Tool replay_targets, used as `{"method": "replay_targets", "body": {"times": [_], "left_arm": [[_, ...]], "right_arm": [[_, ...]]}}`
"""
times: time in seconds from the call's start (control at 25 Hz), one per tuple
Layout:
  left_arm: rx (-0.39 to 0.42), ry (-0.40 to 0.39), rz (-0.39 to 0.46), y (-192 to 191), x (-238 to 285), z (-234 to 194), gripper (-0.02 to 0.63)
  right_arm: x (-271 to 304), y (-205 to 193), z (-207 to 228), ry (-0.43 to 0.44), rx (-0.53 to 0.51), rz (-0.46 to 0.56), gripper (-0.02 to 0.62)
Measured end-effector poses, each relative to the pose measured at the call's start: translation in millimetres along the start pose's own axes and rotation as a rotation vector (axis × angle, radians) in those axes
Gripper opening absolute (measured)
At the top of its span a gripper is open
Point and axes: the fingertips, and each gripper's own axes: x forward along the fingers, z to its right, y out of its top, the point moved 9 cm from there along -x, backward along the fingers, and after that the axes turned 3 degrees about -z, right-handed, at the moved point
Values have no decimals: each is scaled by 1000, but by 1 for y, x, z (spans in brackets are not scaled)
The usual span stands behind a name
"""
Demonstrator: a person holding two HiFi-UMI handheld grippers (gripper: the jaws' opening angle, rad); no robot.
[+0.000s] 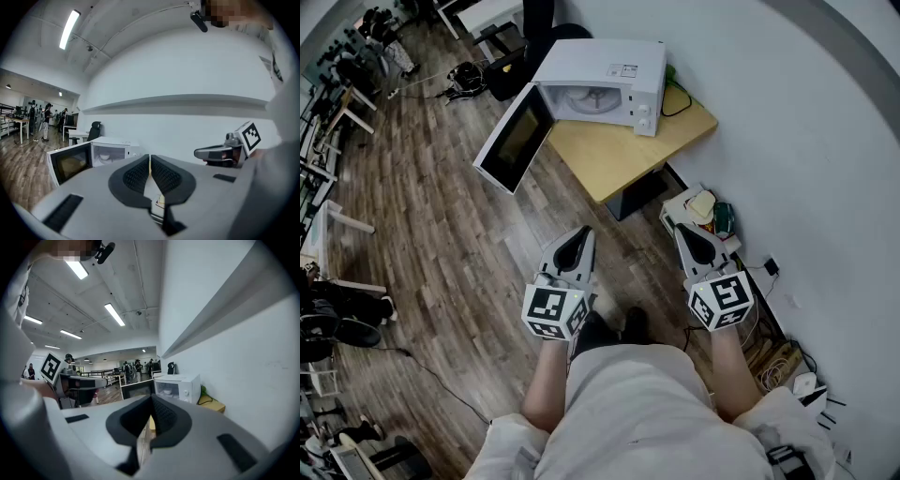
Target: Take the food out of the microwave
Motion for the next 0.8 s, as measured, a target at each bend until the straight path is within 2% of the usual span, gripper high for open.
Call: {"method": "replay_targets", "body": {"times": [0.56,0.68,0.8], "left_arm": [[10,-4,-1,0,0,8,15],[13,-5,-3,1,1,8,15],[12,-5,-8,0,0,7,15]], "right_arm": [[-7,-3,0,-25,5,2,-2],[-5,-2,0,2,43,23,-2],[-2,-1,-3,26,30,19,-2]]}}
